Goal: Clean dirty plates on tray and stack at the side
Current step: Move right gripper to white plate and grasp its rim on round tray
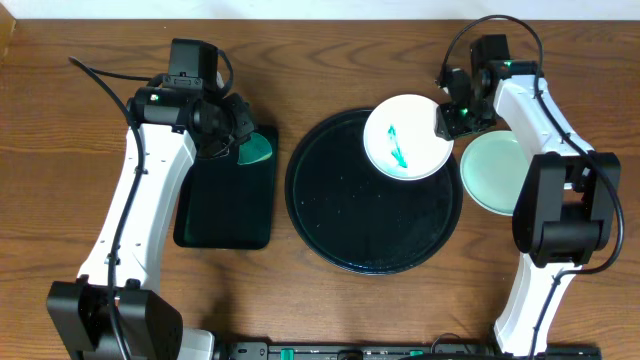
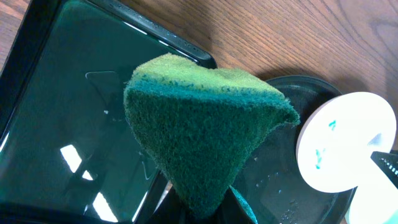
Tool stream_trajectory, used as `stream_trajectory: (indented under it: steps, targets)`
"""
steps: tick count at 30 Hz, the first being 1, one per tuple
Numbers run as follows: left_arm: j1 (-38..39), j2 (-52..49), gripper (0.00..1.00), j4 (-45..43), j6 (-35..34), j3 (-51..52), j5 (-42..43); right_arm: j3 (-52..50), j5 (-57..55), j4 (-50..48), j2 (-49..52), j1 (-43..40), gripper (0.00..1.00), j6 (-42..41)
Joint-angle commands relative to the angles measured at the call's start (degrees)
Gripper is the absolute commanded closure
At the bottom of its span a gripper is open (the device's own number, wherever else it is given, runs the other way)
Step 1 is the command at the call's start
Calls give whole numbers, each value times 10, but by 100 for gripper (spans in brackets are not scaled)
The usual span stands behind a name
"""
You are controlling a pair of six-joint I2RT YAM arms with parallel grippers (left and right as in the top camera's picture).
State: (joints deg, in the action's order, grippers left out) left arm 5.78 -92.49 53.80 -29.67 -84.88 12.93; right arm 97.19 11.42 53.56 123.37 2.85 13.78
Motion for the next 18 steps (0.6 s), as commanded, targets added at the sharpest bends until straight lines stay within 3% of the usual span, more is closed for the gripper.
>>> stream_trajectory:
  steps: [1,6,11,18]
  targets:
    - [1,-1,93,2,7,3,-6,13,9,0,3,-2,73,15]
    - [1,-1,93,2,7,3,-6,13,11,6,3,-2,99,14]
    - [1,-1,93,2,7,3,-6,13,58,35,-6,0,99,9]
    - [1,-1,93,2,7,3,-6,13,112,106,-24,27,99,-74]
